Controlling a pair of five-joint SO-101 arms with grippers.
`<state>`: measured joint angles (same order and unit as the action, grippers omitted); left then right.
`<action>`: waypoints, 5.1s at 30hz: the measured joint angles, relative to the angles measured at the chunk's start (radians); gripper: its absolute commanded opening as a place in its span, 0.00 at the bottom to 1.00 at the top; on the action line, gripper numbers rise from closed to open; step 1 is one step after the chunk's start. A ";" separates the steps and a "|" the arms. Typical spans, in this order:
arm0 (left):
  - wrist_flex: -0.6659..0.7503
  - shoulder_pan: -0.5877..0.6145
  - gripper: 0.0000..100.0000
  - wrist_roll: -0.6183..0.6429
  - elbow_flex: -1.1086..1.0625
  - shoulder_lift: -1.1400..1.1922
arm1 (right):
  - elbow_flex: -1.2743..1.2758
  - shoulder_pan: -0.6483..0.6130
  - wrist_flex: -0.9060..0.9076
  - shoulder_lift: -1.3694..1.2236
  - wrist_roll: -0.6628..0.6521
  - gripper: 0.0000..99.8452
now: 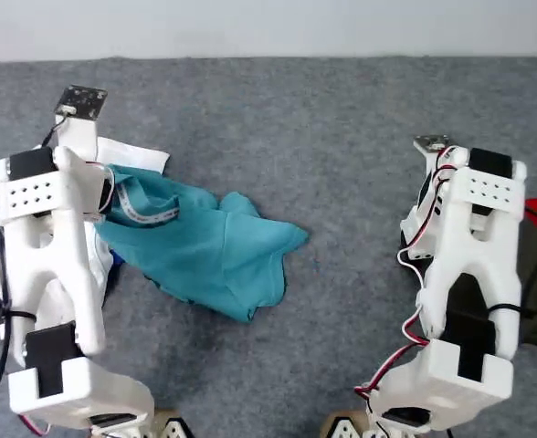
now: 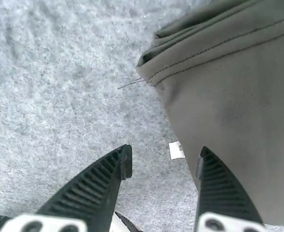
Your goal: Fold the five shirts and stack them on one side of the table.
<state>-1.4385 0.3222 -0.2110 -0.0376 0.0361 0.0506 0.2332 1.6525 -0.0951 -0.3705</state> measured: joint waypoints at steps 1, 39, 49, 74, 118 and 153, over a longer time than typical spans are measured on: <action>-0.023 0.000 0.22 0.020 0.028 0.000 | 0.000 0.000 0.000 0.000 0.000 0.23; -0.259 -0.830 0.22 0.110 0.873 0.809 | 0.000 0.000 0.029 0.000 0.000 0.23; -0.281 -0.779 0.09 0.083 0.990 0.910 | 0.000 0.000 0.029 0.000 0.000 0.23; -0.292 -0.775 0.05 -0.031 0.990 0.859 | 0.000 0.000 0.029 0.000 0.000 0.23; -0.295 -0.750 0.01 -0.037 1.255 1.013 | 0.000 -0.005 0.029 0.000 0.000 0.23; -0.296 -0.279 0.01 -0.037 1.255 0.071 | 0.173 -0.005 -0.081 0.000 -0.002 0.23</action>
<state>-1.7346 0.0430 -0.2478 1.2175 0.1066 0.2240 0.2286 1.5712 -0.0951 -0.3721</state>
